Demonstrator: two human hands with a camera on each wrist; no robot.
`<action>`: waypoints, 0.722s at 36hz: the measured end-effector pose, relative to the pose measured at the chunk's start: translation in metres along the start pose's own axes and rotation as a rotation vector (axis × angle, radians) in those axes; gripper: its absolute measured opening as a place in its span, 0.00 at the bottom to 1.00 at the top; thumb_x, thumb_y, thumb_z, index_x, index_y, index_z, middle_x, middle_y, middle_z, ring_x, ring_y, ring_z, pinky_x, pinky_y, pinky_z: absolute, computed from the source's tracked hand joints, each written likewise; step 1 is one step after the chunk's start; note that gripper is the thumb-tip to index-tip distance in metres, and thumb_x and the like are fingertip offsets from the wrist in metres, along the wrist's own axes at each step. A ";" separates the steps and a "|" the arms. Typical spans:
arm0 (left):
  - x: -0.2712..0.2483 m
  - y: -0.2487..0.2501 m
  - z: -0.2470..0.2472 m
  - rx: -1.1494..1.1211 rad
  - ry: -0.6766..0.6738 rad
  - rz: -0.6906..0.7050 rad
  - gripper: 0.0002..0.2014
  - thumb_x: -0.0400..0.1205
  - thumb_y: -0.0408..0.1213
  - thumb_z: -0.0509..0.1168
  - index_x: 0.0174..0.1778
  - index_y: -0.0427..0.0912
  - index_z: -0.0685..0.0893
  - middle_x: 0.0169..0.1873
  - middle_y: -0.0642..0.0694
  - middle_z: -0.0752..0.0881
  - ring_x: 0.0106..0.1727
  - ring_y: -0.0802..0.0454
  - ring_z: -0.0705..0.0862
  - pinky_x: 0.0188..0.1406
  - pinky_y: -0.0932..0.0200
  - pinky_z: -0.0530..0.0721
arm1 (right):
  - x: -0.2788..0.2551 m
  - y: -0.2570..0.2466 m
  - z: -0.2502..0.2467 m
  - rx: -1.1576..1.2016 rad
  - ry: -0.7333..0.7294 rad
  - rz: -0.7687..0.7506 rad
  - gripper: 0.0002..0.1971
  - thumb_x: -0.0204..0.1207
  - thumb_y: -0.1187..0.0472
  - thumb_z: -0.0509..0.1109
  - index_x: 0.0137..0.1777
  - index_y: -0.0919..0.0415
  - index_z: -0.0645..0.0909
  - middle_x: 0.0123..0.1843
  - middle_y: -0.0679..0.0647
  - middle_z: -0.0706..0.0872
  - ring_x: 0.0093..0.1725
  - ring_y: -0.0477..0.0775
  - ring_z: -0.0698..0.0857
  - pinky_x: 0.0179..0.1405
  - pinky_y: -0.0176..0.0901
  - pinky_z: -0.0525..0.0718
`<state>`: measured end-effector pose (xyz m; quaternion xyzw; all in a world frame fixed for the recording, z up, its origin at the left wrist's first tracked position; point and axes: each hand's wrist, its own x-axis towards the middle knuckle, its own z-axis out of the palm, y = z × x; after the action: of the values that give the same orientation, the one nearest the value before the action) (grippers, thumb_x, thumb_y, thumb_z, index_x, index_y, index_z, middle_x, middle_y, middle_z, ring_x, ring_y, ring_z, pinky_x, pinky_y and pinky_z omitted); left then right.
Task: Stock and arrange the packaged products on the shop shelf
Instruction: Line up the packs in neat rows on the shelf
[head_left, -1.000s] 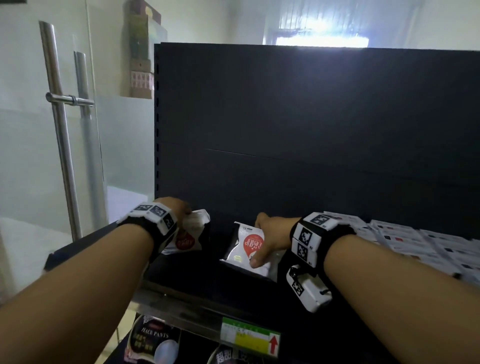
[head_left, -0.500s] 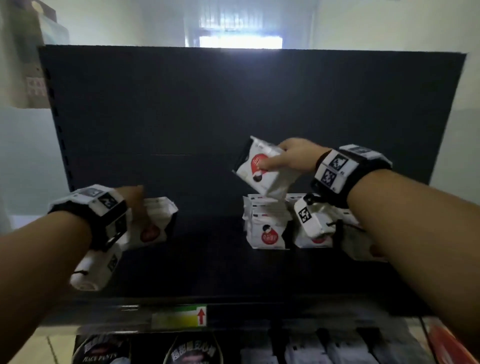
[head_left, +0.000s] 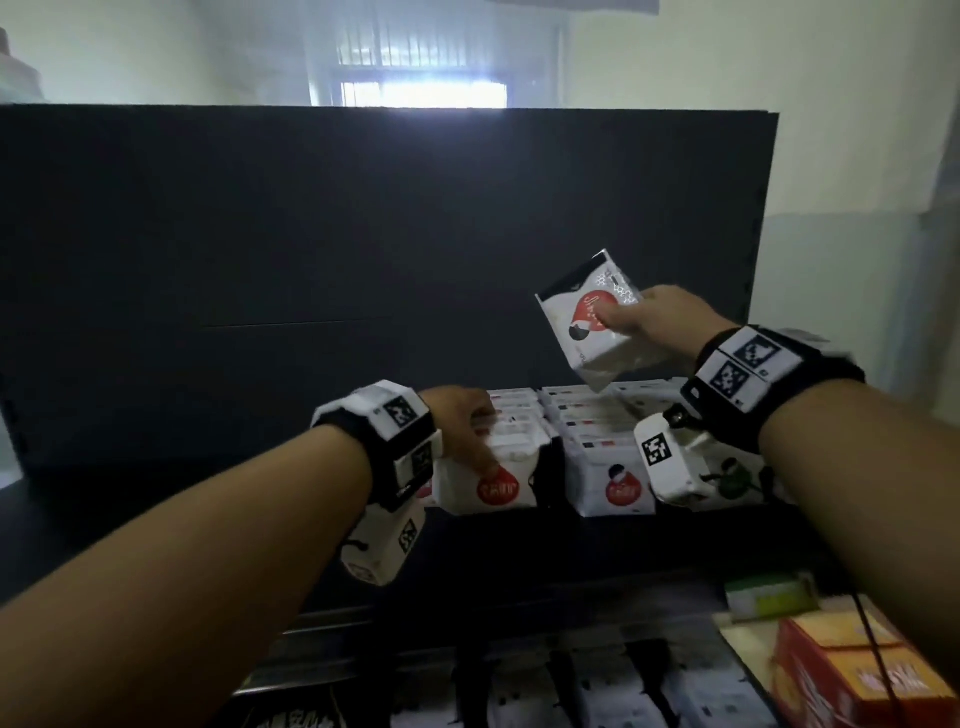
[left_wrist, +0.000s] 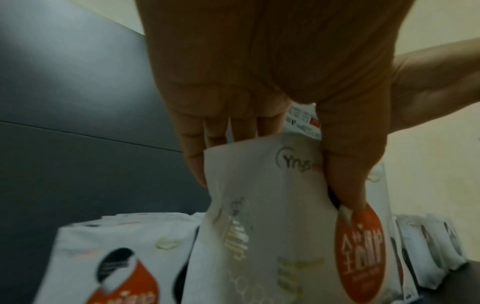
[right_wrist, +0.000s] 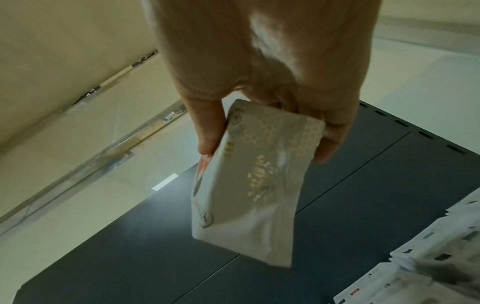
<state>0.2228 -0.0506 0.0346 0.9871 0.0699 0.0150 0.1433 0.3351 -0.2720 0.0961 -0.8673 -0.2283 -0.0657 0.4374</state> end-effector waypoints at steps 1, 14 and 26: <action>0.007 0.007 0.005 0.003 -0.003 -0.009 0.33 0.66 0.48 0.80 0.66 0.49 0.76 0.49 0.58 0.79 0.45 0.61 0.77 0.37 0.67 0.75 | 0.002 0.006 -0.005 0.016 -0.012 0.000 0.24 0.75 0.44 0.72 0.56 0.66 0.83 0.53 0.59 0.88 0.48 0.57 0.85 0.47 0.46 0.81; 0.040 0.041 0.043 0.420 -0.027 -0.187 0.41 0.62 0.65 0.75 0.70 0.55 0.73 0.65 0.44 0.73 0.67 0.41 0.71 0.63 0.45 0.77 | 0.018 0.066 -0.015 0.457 -0.214 0.007 0.24 0.70 0.46 0.77 0.54 0.68 0.86 0.54 0.64 0.90 0.57 0.65 0.87 0.66 0.64 0.80; 0.002 0.068 -0.011 -0.586 0.245 -0.052 0.54 0.56 0.75 0.69 0.75 0.47 0.71 0.63 0.48 0.84 0.60 0.50 0.85 0.63 0.42 0.82 | 0.003 0.043 0.020 0.785 -0.402 -0.022 0.25 0.71 0.54 0.77 0.63 0.68 0.80 0.55 0.61 0.90 0.57 0.61 0.89 0.60 0.57 0.86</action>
<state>0.2328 -0.1115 0.0647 0.8925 0.1046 0.1497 0.4125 0.3554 -0.2770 0.0535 -0.6283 -0.3259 0.1913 0.6800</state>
